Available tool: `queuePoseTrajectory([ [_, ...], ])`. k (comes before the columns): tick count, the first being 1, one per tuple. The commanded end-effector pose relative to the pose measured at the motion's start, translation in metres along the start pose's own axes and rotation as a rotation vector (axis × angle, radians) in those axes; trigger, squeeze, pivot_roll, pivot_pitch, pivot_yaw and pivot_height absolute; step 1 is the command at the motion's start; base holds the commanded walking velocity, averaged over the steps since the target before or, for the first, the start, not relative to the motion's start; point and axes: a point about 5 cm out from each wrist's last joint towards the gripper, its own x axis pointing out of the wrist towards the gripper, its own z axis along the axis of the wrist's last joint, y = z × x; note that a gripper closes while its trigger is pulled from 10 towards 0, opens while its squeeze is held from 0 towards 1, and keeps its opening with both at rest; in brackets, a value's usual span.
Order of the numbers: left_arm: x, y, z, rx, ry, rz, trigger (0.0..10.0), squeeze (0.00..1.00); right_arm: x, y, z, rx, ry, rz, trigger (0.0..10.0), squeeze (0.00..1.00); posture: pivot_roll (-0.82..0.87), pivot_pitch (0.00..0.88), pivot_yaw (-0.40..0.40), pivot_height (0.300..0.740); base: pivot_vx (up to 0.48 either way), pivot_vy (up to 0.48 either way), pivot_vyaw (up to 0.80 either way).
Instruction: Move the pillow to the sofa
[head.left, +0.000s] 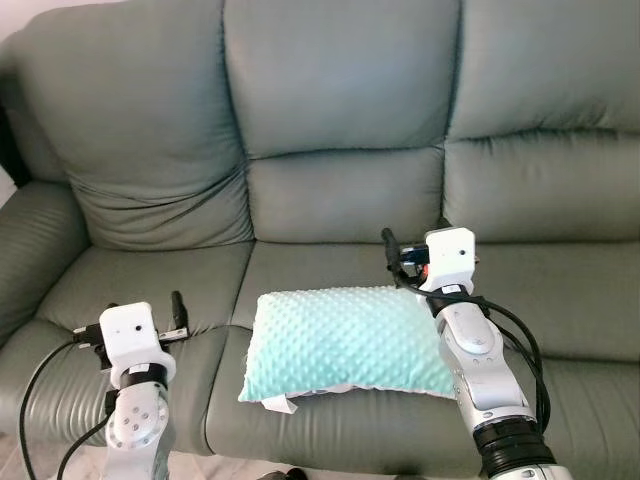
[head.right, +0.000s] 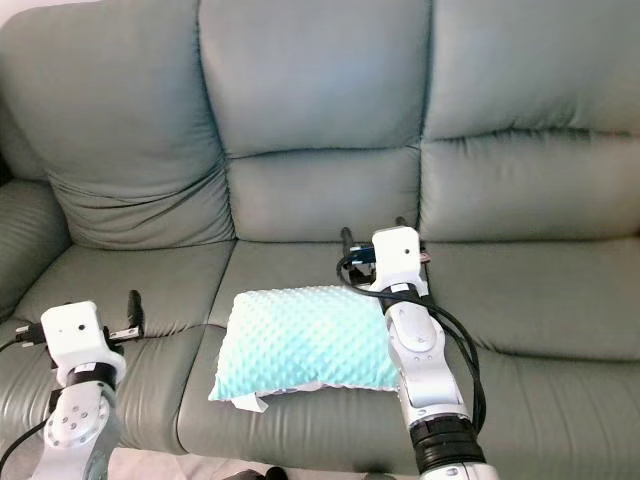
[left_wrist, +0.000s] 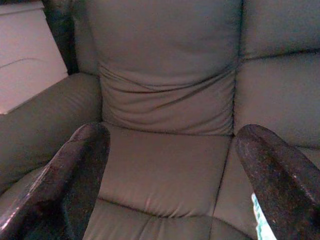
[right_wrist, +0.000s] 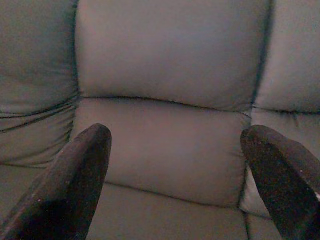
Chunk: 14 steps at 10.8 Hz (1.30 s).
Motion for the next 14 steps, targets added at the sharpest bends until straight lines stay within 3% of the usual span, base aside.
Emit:
queuePoseTrajectory([
  [1, 0.003, 0.001, 0.000, 0.003, 0.001, -0.003, 10.0, 0.00, 0.005, 0.008, 0.004, 0.011, -0.006, 0.034, 10.0, 0.00, -0.25, 0.091, 0.110, 0.740, 0.000, 0.000, 0.42],
  [4, 0.007, -0.003, -0.001, -0.047, 0.010, -0.011, 10.0, 0.00, 0.009, 0.004, 0.005, 0.014, 0.019, 0.075, 10.0, 0.00, -0.25, 0.089, 0.056, 0.740, 0.000, 0.000, 0.00],
  [7, 0.004, 0.000, -0.007, -0.105, 0.003, 0.079, 10.0, 0.00, 0.019, 0.005, 0.013, -0.036, 0.034, 0.195, 10.0, 0.00, -0.25, 0.082, -0.110, 0.740, 0.000, 0.000, 0.00],
  [8, 0.005, -0.005, -0.008, -0.110, 0.005, 0.077, 10.0, 0.00, 0.025, 0.005, 0.016, -0.064, 0.044, 0.232, 10.0, 0.00, -0.23, 0.077, -0.182, 0.740, 0.000, 0.000, 0.00],
  [9, 0.009, -0.007, -0.005, -0.094, -0.024, 0.071, 10.0, 0.00, 0.031, 0.007, 0.023, -0.079, 0.047, 0.264, 10.0, 0.00, -0.22, 0.077, -0.198, 0.740, 0.000, 0.000, 0.00],
  [10, 0.009, -0.005, -0.010, -0.123, -0.004, 0.094, 10.0, 0.00, 0.032, 0.015, 0.021, -0.069, 0.036, 0.299, 10.0, 0.00, -0.21, 0.085, -0.140, 0.740, 0.000, 0.000, 0.00],
  [11, 0.008, -0.006, -0.012, -0.129, 0.004, 0.091, 10.0, 0.00, 0.032, 0.016, 0.019, -0.054, 0.043, 0.292, 10.0, 0.00, -0.21, 0.085, -0.136, 0.740, 0.000, 0.000, 0.00],
  [12, 0.009, -0.008, -0.015, -0.118, 0.023, 0.055, 10.0, 0.00, 0.032, 0.026, 0.023, -0.031, 0.005, 0.298, 10.0, 0.00, -0.22, 0.101, -0.032, 0.740, 0.000, 0.000, 0.00],
  [14, 0.017, -0.010, -0.016, -0.107, 0.035, 0.024, 10.0, 0.00, 0.030, 0.021, 0.016, -0.014, 0.011, 0.242, 10.0, 0.00, -0.23, 0.092, 0.019, 0.740, 0.000, 0.000, 0.00],
])
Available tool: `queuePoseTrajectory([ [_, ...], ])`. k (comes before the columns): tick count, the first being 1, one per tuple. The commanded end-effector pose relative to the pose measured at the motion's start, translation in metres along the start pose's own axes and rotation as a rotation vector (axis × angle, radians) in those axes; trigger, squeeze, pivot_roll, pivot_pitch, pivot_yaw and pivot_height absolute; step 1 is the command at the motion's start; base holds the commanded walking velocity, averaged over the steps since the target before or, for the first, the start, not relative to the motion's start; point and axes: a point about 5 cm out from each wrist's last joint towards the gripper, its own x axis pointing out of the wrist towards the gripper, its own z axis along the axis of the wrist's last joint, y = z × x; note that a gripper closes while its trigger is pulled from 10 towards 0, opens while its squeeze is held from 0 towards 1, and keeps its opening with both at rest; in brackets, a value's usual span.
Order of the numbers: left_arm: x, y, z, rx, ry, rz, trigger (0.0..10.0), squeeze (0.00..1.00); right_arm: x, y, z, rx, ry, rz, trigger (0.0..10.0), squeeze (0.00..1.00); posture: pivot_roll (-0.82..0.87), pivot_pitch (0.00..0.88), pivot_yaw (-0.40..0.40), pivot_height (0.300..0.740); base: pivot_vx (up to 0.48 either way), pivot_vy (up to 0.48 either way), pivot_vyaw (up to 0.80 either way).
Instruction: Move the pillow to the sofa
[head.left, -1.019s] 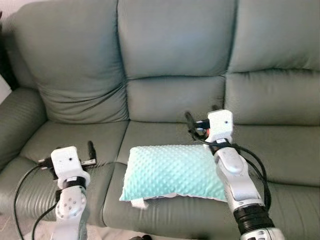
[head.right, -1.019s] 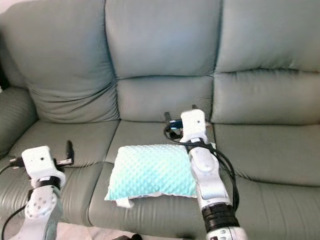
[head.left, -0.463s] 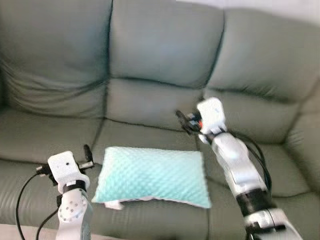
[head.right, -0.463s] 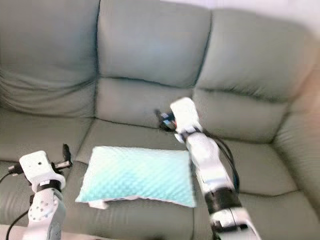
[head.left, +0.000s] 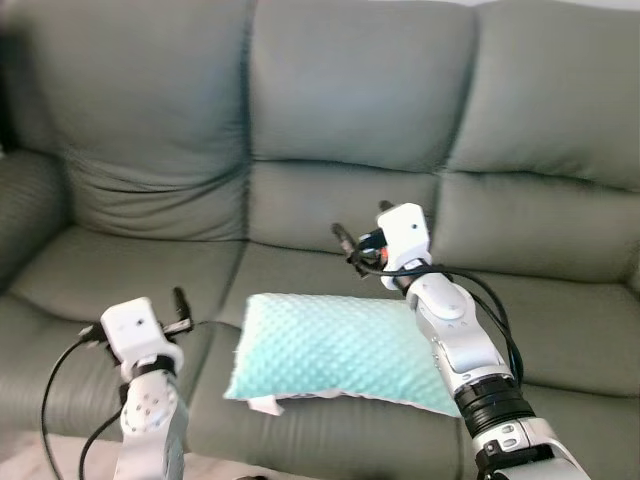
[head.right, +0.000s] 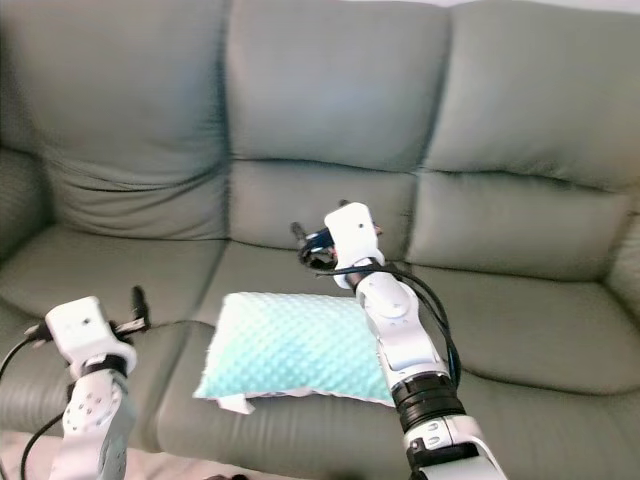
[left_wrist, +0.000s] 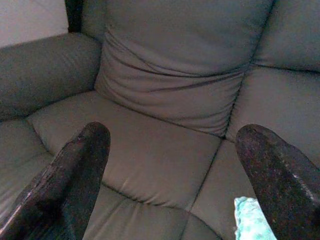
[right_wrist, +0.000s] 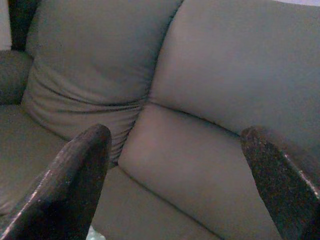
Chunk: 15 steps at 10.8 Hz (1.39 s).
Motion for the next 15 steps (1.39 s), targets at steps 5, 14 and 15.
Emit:
queuePoseTrajectory([
  [5, 0.0036, -0.0023, -0.0015, 0.001, 0.009, -0.031, 10.0, 0.00, -0.0063, -0.0096, -0.0060, -0.001, -0.001, -0.066, 10.0, 0.00, -0.24, 0.077, 0.046, 0.740, 0.000, 0.000, 0.00],
  [14, 0.0004, 0.0019, 0.0048, -0.004, 0.003, -0.036, 10.0, 0.00, -0.0102, -0.0064, -0.0099, 0.020, 0.000, -0.071, 10.0, 0.00, -0.23, 0.091, 0.066, 0.740, 0.000, 0.000, 0.60],
  [15, -0.0005, 0.0037, 0.0060, -0.003, 0.002, -0.036, 10.0, 0.00, -0.0106, -0.0064, -0.0103, 0.024, 0.001, -0.073, 10.0, 0.00, -0.23, 0.093, 0.070, 0.740, 0.000, 0.000, 0.00],
])
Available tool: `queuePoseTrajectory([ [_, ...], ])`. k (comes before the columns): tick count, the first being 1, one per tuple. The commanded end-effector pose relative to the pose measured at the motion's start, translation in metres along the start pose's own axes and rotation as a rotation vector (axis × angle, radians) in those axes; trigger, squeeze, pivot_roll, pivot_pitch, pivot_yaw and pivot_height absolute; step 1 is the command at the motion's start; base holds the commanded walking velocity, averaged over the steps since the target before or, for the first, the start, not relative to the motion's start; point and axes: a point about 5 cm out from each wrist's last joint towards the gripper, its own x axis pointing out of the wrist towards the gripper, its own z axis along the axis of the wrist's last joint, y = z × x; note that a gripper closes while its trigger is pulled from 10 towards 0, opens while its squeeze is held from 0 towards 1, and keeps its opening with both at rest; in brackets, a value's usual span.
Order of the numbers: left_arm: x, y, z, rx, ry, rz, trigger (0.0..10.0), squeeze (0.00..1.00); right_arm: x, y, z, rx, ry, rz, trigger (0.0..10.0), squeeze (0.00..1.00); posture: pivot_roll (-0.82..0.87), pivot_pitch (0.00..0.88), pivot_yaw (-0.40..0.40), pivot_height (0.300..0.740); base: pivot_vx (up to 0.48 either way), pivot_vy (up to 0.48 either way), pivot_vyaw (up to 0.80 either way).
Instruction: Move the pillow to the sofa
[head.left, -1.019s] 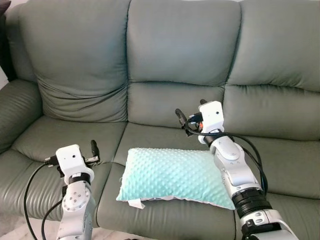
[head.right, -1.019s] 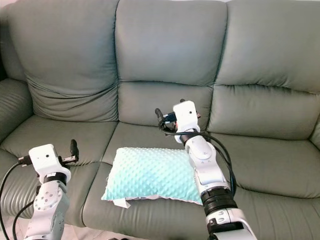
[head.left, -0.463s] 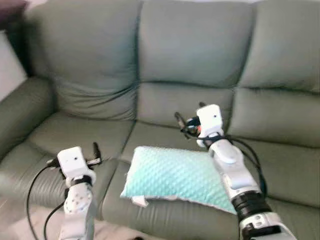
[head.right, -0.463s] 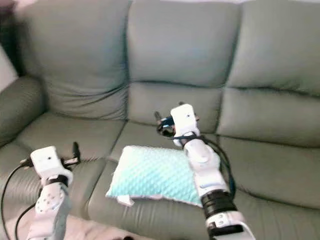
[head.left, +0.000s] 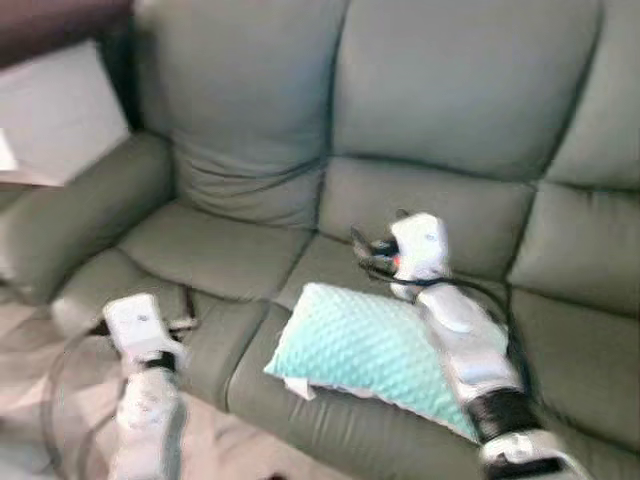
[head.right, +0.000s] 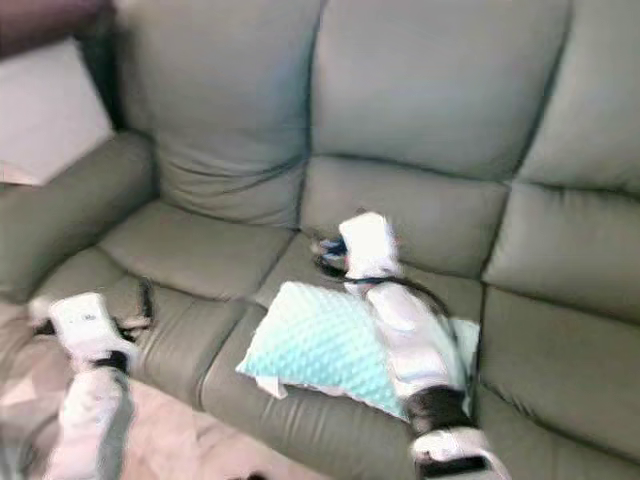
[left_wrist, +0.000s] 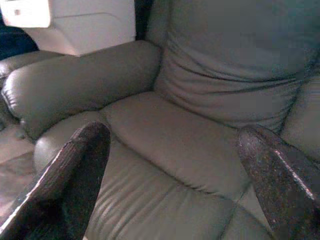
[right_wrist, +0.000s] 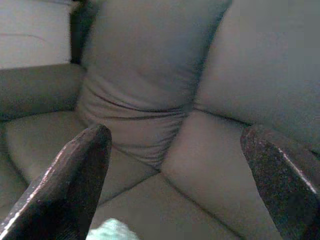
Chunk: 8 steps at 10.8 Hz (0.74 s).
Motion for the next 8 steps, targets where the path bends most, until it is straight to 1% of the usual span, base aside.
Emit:
queuePoseTrajectory([
  [1, 0.0009, 0.0100, 0.0046, 0.013, -0.006, 0.018, 10.0, 0.00, 0.0024, 0.0050, 0.0028, 0.026, -0.015, 0.005, 10.0, 0.00, -0.23, 0.095, 0.073, 0.740, 0.000, 0.000, 0.00],
  [3, 0.0000, 0.0141, 0.0047, 0.009, 0.008, 0.016, 10.0, 0.00, 0.0017, 0.0062, 0.0020, 0.033, -0.013, -0.001, 10.0, 0.00, -0.22, 0.100, 0.084, 0.740, 0.000, 0.480, 0.00],
  [8, -0.0013, 0.0121, 0.0087, 0.017, 0.022, -0.009, 10.0, 0.00, -0.0001, 0.0068, -0.0004, 0.050, -0.007, -0.014, 10.0, 0.00, -0.21, 0.109, 0.097, 0.740, 0.000, 0.480, 0.00],
])
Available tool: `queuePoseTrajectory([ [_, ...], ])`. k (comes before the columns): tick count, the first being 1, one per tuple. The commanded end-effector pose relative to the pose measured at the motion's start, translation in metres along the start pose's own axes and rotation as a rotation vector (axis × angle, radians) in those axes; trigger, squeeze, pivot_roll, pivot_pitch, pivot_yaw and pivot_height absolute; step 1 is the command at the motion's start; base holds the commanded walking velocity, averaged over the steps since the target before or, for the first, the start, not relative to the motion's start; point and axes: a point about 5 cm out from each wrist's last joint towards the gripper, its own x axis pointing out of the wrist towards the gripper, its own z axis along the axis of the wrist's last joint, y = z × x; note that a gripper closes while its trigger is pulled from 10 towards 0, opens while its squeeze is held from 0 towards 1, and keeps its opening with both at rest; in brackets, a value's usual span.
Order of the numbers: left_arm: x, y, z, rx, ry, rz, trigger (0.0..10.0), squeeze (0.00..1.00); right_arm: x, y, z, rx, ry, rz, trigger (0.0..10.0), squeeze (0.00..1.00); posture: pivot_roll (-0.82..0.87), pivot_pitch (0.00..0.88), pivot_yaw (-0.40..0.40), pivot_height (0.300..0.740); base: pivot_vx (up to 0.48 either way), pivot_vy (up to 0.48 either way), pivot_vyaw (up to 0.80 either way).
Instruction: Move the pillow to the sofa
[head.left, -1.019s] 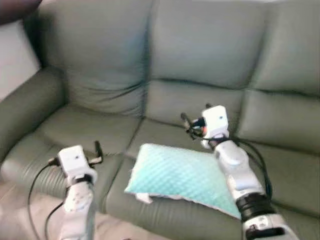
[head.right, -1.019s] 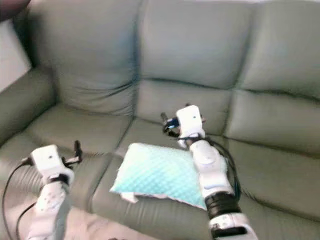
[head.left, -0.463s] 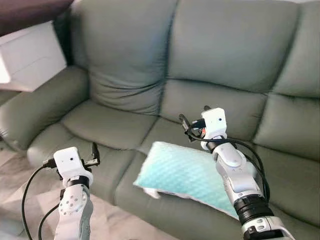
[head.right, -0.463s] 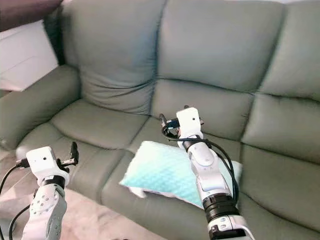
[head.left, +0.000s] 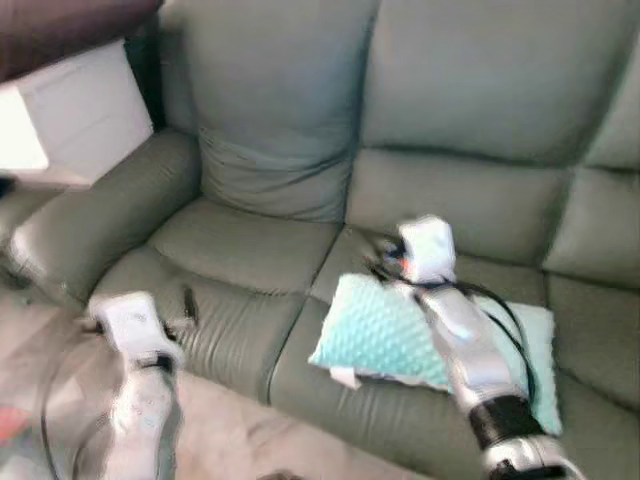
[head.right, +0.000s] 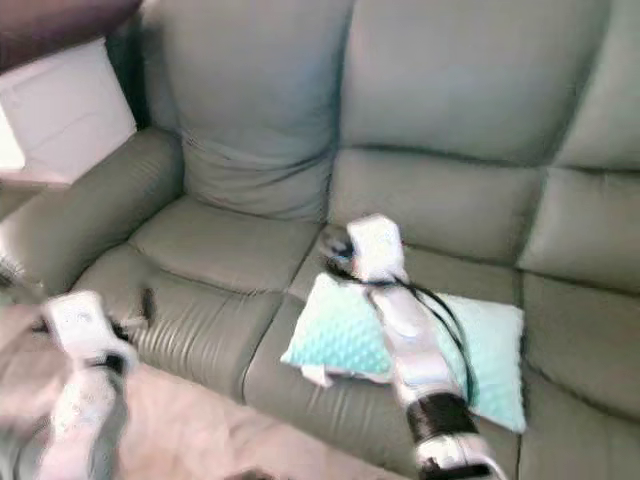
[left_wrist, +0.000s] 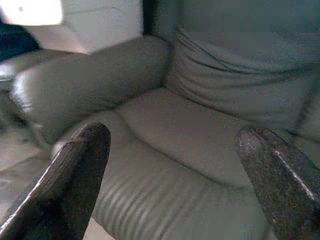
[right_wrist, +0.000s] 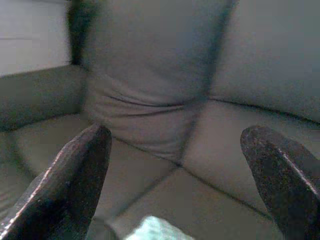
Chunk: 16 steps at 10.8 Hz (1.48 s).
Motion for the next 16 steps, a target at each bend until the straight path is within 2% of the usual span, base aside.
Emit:
queuePoseTrajectory([
  [1, 0.002, 0.006, 0.006, 0.013, -0.017, 0.010, 10.0, 0.00, 0.005, 0.009, 0.007, 0.017, -0.027, 0.022, 10.0, 0.00, -0.21, 0.109, 0.099, 0.740, 0.000, 0.480, 0.00],
  [7, -0.003, -0.001, 0.006, 0.012, -0.006, -0.009, 10.0, 0.00, 0.004, 0.010, 0.005, 0.026, -0.023, 0.021, 10.0, 0.00, -0.21, 0.110, 0.099, 0.740, 0.000, 0.437, 0.00],
  [9, -0.006, -0.001, 0.006, 0.018, -0.014, -0.009, 10.0, 0.00, 0.003, 0.010, 0.005, 0.041, -0.022, 0.022, 10.0, 0.00, -0.20, 0.114, 0.095, 0.740, 0.000, 0.000, 0.00],
  [10, -0.007, -0.001, 0.005, 0.017, -0.012, -0.005, 10.0, 0.00, 0.003, 0.012, 0.006, 0.018, -0.026, 0.038, 10.0, 0.00, -0.20, 0.112, 0.090, 0.740, 0.000, 0.000, 0.00],
  [16, -0.012, 0.003, 0.009, 0.043, -0.029, 0.012, 10.0, 0.00, 0.008, 0.023, 0.008, 0.028, -0.034, 0.107, 10.0, 0.00, -0.16, 0.093, 0.073, 0.740, 0.000, 0.000, 0.80],
])
